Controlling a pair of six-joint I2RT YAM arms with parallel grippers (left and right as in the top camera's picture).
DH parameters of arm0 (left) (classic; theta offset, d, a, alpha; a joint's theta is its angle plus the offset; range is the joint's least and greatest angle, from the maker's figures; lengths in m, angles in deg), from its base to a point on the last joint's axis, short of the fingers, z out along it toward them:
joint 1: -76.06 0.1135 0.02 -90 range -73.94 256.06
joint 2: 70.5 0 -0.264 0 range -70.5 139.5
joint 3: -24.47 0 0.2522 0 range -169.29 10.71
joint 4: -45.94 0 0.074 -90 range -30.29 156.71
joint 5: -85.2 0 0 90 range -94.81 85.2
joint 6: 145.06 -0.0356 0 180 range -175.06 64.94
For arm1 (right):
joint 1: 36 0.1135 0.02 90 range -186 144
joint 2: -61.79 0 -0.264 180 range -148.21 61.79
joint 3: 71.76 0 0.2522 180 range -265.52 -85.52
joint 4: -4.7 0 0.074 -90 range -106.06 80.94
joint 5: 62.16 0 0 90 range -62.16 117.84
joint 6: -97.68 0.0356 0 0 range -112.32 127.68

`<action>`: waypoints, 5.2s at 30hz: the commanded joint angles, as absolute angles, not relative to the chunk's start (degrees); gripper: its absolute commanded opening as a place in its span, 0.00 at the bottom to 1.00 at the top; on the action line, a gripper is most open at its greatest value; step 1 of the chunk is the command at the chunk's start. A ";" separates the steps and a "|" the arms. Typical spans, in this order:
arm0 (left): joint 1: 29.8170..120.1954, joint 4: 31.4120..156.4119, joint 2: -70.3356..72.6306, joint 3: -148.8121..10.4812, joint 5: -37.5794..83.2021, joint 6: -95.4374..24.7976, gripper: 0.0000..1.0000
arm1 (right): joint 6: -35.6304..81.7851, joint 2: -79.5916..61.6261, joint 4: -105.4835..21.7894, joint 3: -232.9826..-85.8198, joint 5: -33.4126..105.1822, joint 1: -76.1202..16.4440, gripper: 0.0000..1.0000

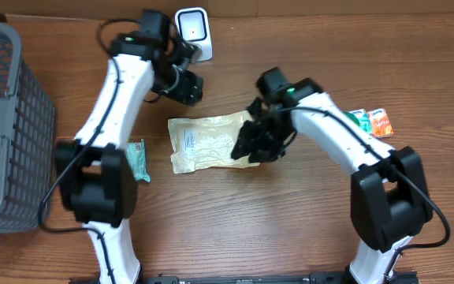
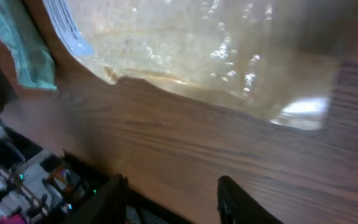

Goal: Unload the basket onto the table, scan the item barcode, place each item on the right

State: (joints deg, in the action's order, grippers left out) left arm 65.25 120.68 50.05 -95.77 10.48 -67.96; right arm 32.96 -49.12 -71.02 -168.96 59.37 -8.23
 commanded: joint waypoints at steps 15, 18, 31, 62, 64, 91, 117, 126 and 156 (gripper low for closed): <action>63.61 117.97 57.42 -95.39 9.63 -64.95 0.15 | 61.76 -48.80 -46.03 -152.33 44.38 0.20 0.04; 63.52 118.64 58.64 -95.39 9.76 -62.83 0.14 | 61.74 -48.80 -43.83 -152.33 42.26 0.20 0.05; 59.70 126.40 62.58 -95.42 10.05 -61.87 0.11 | 61.74 -48.80 -33.75 -152.33 37.10 -4.25 0.27; 56.85 129.51 62.58 -95.39 10.29 -54.17 0.10 | 44.28 -57.54 -29.05 -149.90 71.72 -18.46 0.51; 56.85 129.51 62.58 -95.39 10.29 -54.17 0.10 | 44.17 -57.56 -29.03 -149.90 71.94 -18.46 0.51; 56.72 129.48 62.58 -95.39 10.31 -54.17 0.09 | 38.79 -54.41 -35.06 -146.80 70.98 -22.35 0.58; 56.57 129.53 62.58 -95.39 10.03 -54.19 0.46 | 44.61 -44.03 -27.02 -147.17 63.92 -14.48 0.04; 56.64 128.61 62.58 -95.39 10.03 -54.13 0.54 | 36.04 -35.27 -61.77 -163.11 36.05 -10.81 0.04; 70.45 131.01 62.58 -96.75 5.33 -44.14 0.47 | 25.18 -56.23 -85.88 -179.35 12.27 11.35 0.56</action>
